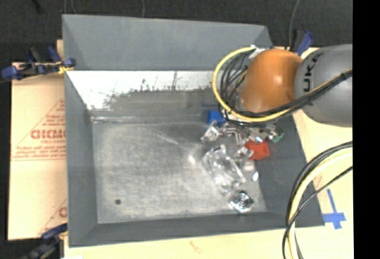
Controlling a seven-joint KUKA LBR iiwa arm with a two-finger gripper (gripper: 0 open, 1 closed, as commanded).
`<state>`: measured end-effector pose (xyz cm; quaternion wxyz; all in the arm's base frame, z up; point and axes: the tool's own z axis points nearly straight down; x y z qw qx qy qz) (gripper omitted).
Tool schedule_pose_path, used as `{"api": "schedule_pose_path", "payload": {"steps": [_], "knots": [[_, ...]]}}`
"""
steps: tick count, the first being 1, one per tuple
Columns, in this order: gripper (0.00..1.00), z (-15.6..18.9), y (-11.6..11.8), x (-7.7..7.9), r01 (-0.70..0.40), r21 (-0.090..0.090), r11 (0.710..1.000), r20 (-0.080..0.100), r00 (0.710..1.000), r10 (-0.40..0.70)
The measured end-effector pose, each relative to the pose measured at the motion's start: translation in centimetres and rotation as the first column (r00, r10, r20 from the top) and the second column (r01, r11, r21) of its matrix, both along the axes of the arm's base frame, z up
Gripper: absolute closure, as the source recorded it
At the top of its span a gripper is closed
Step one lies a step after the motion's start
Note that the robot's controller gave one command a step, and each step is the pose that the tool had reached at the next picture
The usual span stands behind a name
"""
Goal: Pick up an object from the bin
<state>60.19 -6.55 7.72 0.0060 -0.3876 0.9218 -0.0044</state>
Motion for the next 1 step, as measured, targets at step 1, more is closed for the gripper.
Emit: {"api": "schedule_pose_path", "payload": {"steps": [1], "knots": [[0.00, -0.28, -0.61, 5.16, -0.216, 0.003, 0.976, -0.008, 0.976, 0.216]]}}
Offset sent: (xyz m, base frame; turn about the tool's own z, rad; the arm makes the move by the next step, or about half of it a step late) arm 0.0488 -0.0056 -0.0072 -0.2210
